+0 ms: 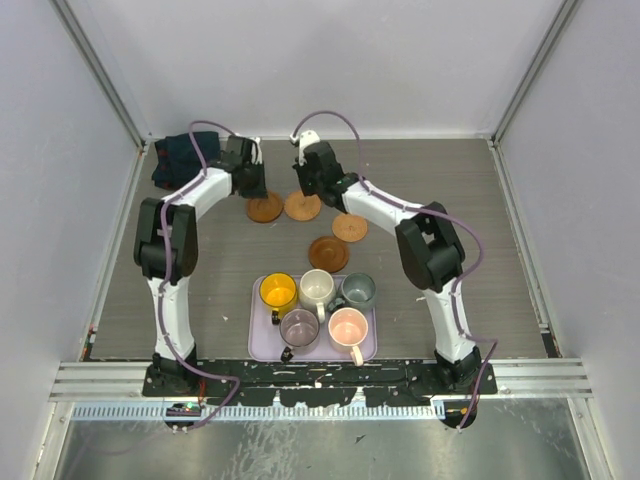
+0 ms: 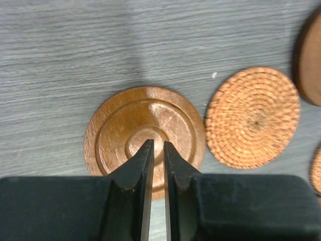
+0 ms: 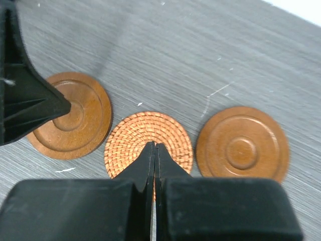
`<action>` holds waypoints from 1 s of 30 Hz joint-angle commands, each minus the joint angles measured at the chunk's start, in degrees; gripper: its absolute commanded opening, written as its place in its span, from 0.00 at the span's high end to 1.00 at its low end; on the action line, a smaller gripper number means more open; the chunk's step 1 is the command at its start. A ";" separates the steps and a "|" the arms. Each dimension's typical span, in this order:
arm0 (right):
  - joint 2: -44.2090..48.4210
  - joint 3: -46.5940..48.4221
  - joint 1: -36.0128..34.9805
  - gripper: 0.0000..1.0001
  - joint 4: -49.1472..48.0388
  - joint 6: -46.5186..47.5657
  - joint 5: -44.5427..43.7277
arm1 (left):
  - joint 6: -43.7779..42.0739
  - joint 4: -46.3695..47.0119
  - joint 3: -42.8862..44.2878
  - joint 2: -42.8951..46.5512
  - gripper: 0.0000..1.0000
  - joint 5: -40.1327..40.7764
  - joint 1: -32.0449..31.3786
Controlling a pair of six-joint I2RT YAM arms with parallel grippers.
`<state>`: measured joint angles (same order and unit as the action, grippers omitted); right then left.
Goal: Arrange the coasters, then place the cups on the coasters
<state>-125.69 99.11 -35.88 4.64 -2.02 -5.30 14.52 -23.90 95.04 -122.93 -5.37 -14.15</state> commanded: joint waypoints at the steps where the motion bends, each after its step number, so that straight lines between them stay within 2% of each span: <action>1: 8.17 -3.48 1.17 0.99 -3.29 1.05 -5.51 | 1.25 6.40 -3.98 10.21 0.85 -3.21 0.25; 13: 19.34 -28.72 2.48 0.99 -8.01 -3.91 -11.29 | 4.01 18.88 -24.42 21.80 0.84 -11.48 -0.60; 23: 18.05 -32.57 3.44 0.99 -9.08 -7.92 -10.64 | 2.79 20.33 -30.21 24.81 0.84 -11.27 -3.87; 30: 17.36 -35.52 9.06 0.99 -8.38 -14.78 -5.76 | 2.83 20.51 -32.06 25.11 0.84 -10.89 -4.44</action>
<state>-110.80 65.41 -30.44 -2.81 -11.75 -13.54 17.54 -5.98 63.68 -100.31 -15.55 -18.59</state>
